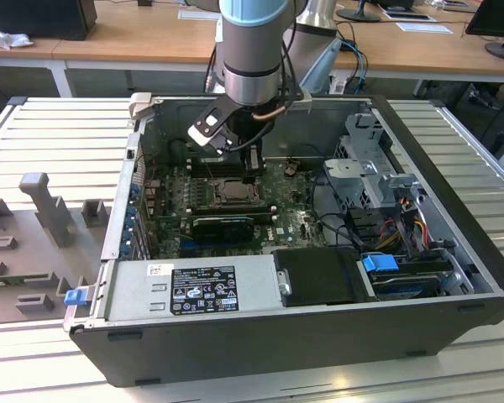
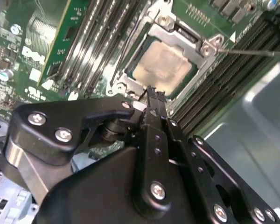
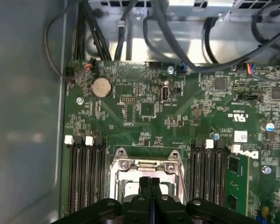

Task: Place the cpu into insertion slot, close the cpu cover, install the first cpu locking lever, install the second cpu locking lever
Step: 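Close the cpu cover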

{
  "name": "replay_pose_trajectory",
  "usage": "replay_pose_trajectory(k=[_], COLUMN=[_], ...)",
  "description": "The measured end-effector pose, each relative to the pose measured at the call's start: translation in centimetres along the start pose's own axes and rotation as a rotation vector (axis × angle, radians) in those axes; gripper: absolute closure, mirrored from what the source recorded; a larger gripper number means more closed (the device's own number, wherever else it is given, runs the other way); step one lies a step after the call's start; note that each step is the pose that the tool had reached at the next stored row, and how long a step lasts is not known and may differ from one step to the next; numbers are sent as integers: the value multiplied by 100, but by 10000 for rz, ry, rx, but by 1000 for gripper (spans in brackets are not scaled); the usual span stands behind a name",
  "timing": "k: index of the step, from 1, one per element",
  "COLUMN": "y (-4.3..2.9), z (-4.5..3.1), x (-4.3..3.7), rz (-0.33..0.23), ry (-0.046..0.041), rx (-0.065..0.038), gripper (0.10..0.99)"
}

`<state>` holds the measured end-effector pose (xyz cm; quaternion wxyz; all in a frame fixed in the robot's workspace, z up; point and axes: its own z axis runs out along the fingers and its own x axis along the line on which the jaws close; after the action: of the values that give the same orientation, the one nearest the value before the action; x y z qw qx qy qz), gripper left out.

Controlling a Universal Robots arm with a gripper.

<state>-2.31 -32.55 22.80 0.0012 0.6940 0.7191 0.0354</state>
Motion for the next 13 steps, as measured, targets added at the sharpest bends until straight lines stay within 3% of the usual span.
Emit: replay_pose_trajectory(k=[4,13], y=[-80,-189], z=[2,-4], x=[3,7], rz=[-84,-84], ry=[6,5], rx=[14,15], gripper=[980,980])
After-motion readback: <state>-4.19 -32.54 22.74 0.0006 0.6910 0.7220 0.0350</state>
